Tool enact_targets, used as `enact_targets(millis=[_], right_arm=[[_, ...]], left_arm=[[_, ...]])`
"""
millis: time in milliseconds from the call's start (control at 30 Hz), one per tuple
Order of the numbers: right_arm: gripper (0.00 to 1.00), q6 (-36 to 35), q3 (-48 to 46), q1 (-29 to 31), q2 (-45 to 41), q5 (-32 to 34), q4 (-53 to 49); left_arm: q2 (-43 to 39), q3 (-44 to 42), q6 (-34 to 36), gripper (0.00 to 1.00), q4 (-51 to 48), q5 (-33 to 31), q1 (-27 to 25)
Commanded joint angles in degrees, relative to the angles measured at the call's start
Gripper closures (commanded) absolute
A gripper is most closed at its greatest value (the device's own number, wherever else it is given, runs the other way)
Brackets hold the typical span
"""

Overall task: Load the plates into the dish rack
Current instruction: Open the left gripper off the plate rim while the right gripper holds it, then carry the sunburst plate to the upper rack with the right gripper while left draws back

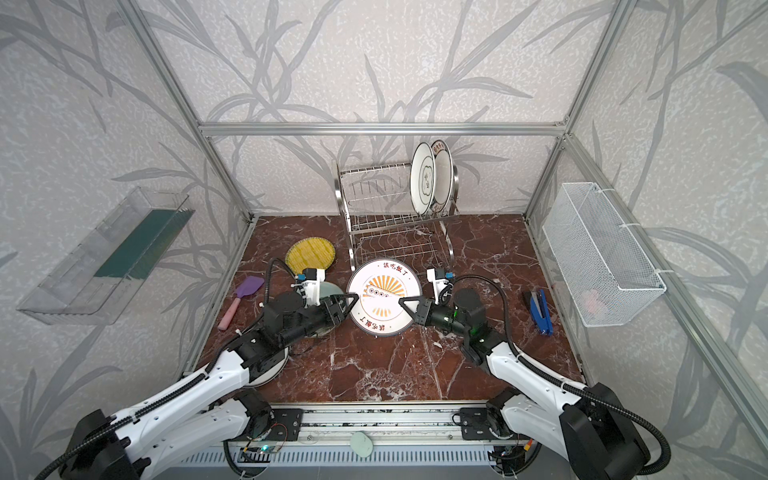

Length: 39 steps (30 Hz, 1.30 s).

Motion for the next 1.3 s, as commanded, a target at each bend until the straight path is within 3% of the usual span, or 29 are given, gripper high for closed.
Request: enact_targets(millis=[0,467,900,1267], right_arm=[[1.0,-3.2,4.0,0.2,-3.5,2.7,-3.1],[1.0,-13.7,16.0,0.4,-9.7,9.9,-22.9],[1.0,-23.6,37.7,0.3,-2.3,14.6,-32.0],[1.0,-29.5,54.8,0.5,6.7,25.2,-35.5]], left_arm=[[-1.4,3.0,2.7,0.42,-4.4,-1.8,-0.1],[-3.0,16.5,15.7,0.42,-24.6,-6.0,-0.1],[0.4,28.5,26.3,0.42,-34.7,-6.1,0.0],[0.5,31.3,33.0,0.42,-38.6,-6.5,0.0]])
